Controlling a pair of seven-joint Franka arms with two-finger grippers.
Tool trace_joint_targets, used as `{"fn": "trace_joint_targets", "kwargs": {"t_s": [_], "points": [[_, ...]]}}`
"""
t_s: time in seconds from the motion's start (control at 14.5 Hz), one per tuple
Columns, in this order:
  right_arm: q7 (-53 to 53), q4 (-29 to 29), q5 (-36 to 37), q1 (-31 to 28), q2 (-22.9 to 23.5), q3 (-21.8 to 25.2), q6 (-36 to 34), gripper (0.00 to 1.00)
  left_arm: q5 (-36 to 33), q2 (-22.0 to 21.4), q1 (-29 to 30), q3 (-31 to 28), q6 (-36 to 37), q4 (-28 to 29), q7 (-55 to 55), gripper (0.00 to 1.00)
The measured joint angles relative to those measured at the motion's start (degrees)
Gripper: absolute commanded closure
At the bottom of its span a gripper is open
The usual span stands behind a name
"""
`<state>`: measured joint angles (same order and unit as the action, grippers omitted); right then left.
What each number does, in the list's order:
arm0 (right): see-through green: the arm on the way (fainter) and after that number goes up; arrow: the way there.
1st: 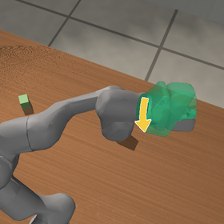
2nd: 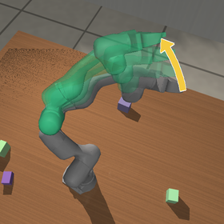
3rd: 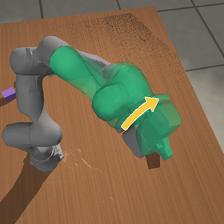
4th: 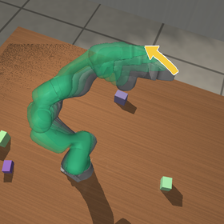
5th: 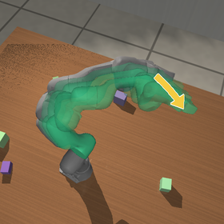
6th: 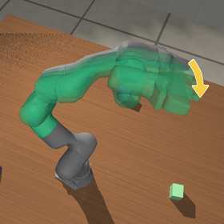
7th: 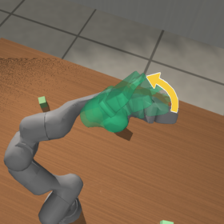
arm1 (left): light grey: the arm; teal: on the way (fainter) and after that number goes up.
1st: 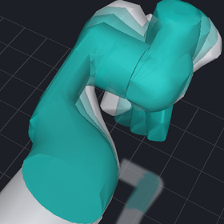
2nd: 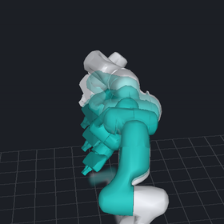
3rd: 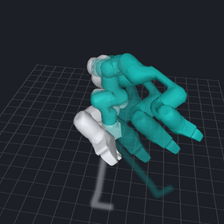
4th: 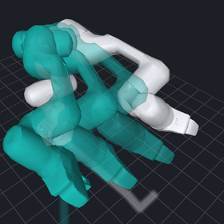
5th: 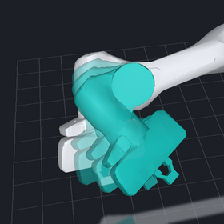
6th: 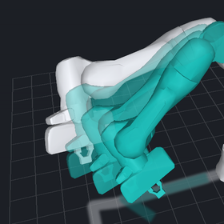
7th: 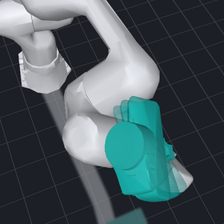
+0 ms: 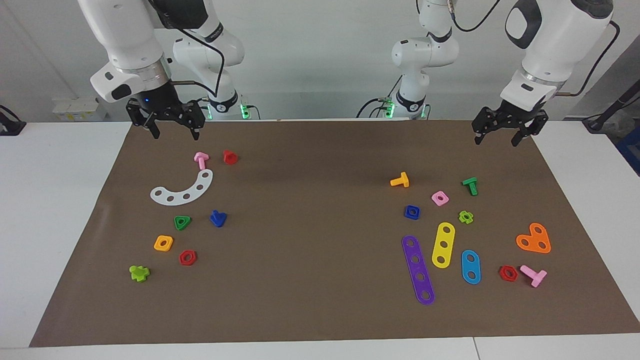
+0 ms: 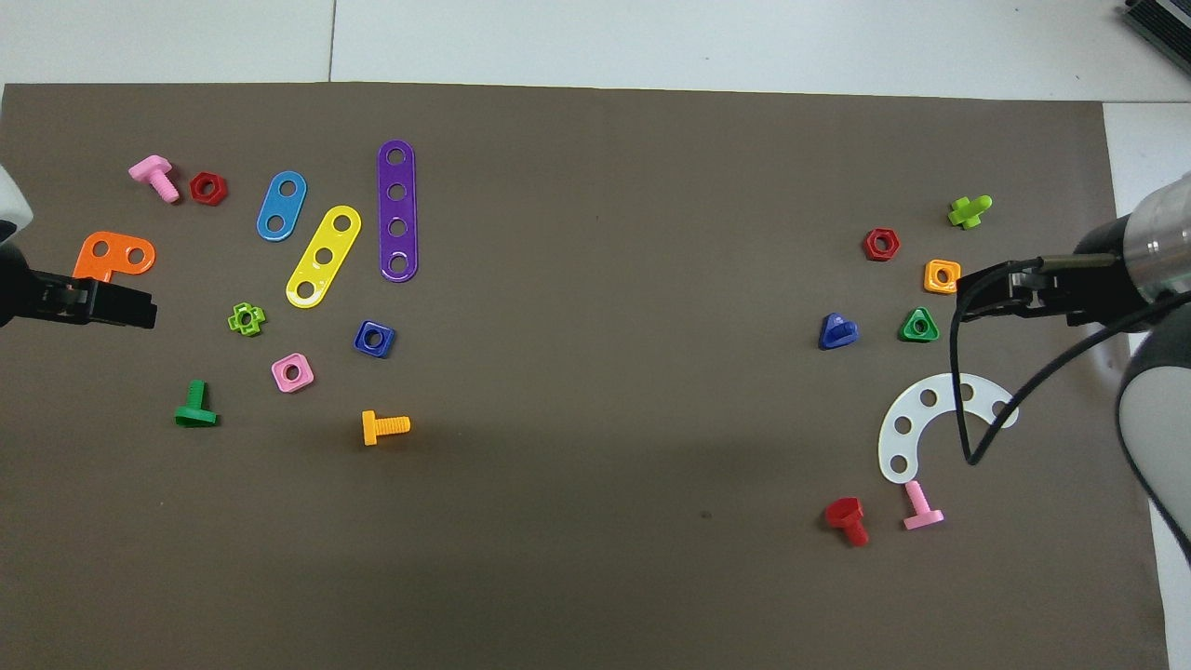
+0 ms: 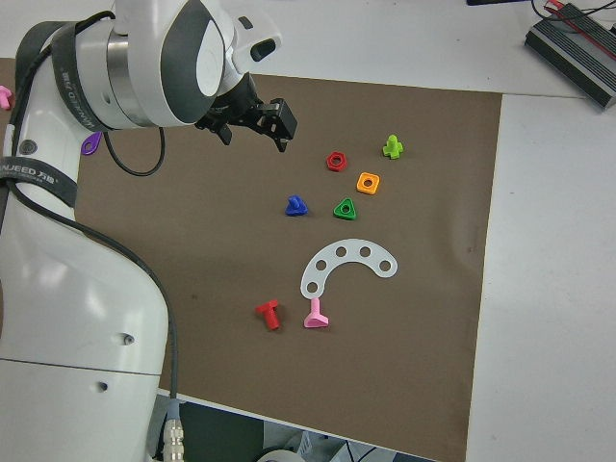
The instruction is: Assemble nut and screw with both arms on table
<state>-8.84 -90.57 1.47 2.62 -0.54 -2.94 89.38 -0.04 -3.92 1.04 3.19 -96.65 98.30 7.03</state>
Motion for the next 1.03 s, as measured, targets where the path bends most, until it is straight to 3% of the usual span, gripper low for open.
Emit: {"fn": "trace_joint_targets", "kwargs": {"t_s": [0.76, 1.03], "points": [[0.0, -0.5, 0.0, -0.1, -0.4, 0.2, 0.4, 0.02, 0.0, -0.8, 0.2, -1.4, 4.5, -3.0, -0.3, 0.0], [0.0, -3.2, 0.0, -0.1, -0.4, 0.2, 5.0, 0.02, 0.0, -0.8, 0.9, -1.5, 2.7, -2.4, -0.3, 0.0]]}}
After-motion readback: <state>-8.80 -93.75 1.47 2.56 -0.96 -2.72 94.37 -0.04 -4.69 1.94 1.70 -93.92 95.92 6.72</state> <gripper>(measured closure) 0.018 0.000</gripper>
